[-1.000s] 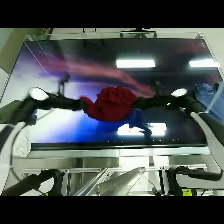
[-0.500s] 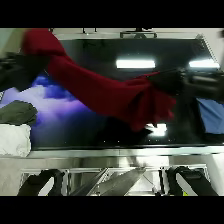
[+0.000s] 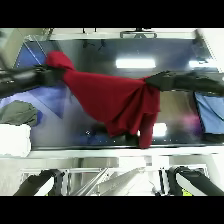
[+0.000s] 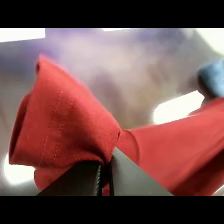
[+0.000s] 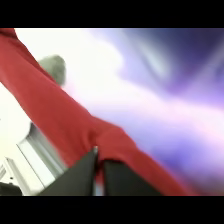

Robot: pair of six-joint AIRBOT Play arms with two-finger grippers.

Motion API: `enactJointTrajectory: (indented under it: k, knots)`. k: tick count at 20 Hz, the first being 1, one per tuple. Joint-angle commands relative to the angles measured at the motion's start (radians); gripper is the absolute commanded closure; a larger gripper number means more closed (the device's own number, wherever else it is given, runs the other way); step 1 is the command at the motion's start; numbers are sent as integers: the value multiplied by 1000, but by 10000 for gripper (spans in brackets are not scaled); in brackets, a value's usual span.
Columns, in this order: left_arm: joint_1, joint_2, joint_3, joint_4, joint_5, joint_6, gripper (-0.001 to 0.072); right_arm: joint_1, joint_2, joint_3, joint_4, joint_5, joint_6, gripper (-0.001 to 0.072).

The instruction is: Fold the shirts.

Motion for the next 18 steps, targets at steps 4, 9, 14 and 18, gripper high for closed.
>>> enactJointTrajectory:
  k: [4,9,14,18]
  knots:
    - [69,-426,-42,3,2,31,423,-29,-432,-20,2,17,3,487]
    - [240,-530,-43,5,-203,33,-5,-123,-373,-35,-72,167,25,484]
    - [275,-535,-161,-9,-226,82,-4,-32,-248,-322,-117,35,29,289]
    - [154,-536,-291,-8,-54,119,13,109,-291,-447,-81,-164,30,185]
